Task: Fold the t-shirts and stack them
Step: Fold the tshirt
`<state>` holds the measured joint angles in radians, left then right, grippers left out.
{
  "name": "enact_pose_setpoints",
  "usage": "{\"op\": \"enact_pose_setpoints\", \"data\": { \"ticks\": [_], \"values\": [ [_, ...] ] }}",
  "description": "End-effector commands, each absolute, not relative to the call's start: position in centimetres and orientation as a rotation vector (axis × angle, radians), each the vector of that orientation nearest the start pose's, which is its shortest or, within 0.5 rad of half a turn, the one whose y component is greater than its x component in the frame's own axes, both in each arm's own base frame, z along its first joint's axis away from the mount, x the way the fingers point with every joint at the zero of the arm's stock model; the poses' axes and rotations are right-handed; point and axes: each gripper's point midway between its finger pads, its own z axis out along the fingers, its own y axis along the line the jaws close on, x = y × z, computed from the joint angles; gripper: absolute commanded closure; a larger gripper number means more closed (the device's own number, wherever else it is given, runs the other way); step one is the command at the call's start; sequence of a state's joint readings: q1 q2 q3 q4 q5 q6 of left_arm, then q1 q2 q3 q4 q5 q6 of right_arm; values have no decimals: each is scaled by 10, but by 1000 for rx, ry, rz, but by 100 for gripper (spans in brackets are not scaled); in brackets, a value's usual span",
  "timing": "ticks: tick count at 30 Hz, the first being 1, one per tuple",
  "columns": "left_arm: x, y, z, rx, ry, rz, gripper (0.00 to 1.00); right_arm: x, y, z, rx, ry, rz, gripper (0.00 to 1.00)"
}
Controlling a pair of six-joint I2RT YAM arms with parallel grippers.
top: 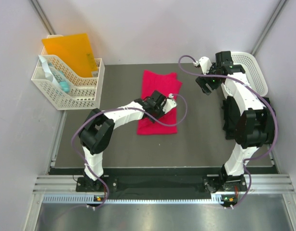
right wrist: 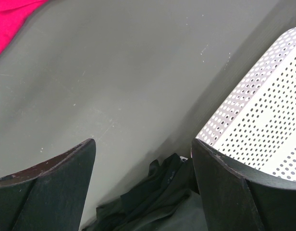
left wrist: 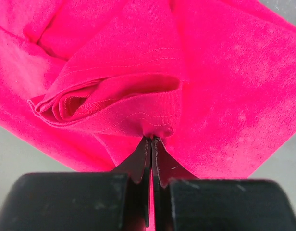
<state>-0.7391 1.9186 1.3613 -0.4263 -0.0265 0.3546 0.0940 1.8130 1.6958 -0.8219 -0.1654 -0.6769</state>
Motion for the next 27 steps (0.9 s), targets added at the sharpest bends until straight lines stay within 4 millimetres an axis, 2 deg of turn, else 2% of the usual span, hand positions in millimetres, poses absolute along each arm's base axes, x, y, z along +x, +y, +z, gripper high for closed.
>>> {"op": "enact_pose_setpoints", "data": {
  "ticks": [1, 11, 17, 25, 27],
  "values": [
    [364, -300, 82, 1262, 2127, -95, 100, 462, 50, 207, -975, 2199, -62, 20],
    [378, -289, 111, 1199, 2063, 12, 100, 460, 55, 202, -991, 2203, -46, 20],
    [394, -280, 124, 1107, 2044, 77, 100, 460, 58, 200, -1005, 2203, -40, 20],
    [410, -261, 125, 1030, 2052, 202, 99, 458, 60, 197, -1016, 2206, -37, 20],
    [414, -255, 124, 999, 2056, 225, 92, 456, 61, 194, -1020, 2214, -33, 20]
  ]
}}
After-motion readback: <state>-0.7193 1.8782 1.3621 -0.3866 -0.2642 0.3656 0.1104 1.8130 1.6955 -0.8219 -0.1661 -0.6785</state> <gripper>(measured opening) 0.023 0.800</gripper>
